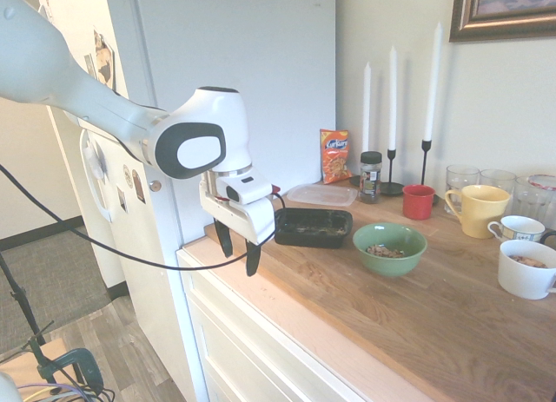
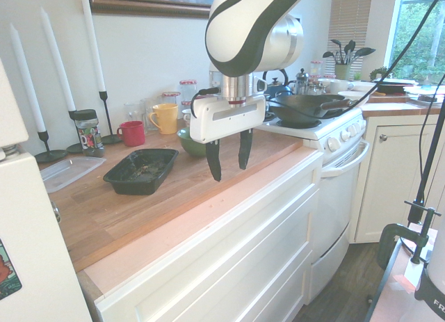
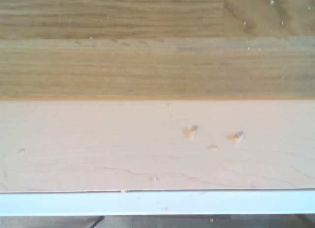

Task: Pour the cereal into the box

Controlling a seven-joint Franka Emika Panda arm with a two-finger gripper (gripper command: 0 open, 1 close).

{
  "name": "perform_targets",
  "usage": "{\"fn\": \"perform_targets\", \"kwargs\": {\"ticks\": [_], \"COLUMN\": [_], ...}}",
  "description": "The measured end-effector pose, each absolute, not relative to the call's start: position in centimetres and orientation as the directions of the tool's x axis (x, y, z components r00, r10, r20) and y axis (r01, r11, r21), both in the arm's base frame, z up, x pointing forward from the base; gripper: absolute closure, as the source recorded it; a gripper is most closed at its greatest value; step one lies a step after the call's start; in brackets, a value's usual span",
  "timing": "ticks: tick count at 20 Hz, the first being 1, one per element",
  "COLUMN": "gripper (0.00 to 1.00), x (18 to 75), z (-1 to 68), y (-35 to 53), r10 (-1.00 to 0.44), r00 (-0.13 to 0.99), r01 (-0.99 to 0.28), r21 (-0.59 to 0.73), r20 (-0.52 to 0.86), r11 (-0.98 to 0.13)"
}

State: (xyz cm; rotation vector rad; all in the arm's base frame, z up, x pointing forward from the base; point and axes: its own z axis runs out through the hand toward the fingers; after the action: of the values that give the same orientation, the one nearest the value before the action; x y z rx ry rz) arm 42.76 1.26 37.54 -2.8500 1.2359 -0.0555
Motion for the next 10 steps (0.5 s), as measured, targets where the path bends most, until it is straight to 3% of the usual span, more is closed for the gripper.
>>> {"fn": "perform_targets", "kwargs": {"ticks": [5, 10], "gripper": [0.00, 0.00], "x": [43.9, 49.3], "z": [39.2, 45.1], "y": [0.4, -5.3], "r10": [-0.744, -0.805], "r00": [0.667, 0.589], "r01": [-0.740, -0.789], "r21": [-0.079, -0.159], "r20": [0.039, 0.076], "r11": [-0.668, -0.593]}}
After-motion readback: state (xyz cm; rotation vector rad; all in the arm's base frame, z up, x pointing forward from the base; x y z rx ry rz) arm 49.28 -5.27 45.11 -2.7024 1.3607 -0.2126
